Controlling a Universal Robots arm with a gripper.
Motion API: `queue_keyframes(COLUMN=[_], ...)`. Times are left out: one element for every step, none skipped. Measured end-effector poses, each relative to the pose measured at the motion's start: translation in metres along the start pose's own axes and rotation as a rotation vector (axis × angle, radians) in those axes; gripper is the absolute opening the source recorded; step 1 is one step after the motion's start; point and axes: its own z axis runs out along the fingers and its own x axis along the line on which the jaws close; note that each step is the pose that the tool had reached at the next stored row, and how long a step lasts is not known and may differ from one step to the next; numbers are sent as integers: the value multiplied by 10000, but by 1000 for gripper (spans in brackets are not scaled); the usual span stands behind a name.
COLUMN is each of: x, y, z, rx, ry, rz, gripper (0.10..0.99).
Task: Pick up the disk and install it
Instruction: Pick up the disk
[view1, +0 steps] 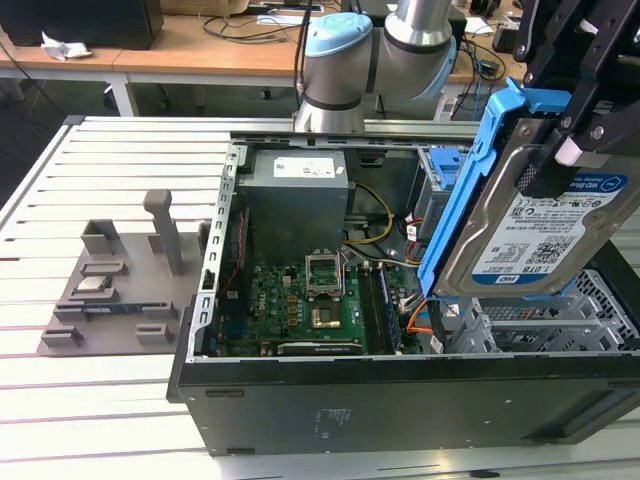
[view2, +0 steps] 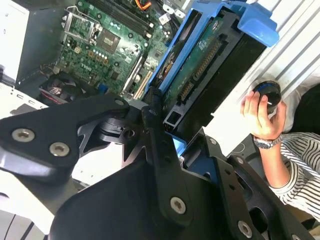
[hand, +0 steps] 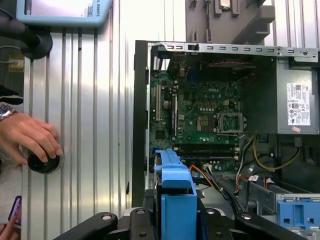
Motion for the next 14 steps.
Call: queue_keyframes(x=[-8, -12, -16, -18, -21, -22, -24, -25, -25, -26, -27, -27, -28, -29], y=[-13, -21, -33, -40, -52, -59, -68, -73, -79, -87, -91, -97, -104, -109], z=[1, 4, 7, 9, 13, 16, 19, 22, 24, 29, 30, 35, 39, 41], rx=[0, 0, 0, 0, 1, 0, 0, 1, 1, 1, 0, 0, 1, 0], ry=[6, 8, 8, 10, 13, 14, 17, 18, 19, 21, 23, 24, 27, 31], rz=[1, 0, 1, 1, 1, 1, 1, 1, 1, 1, 1, 1, 2, 1], gripper=[369, 369, 369, 369, 369, 369, 369, 369, 369, 369, 369, 369, 369, 369])
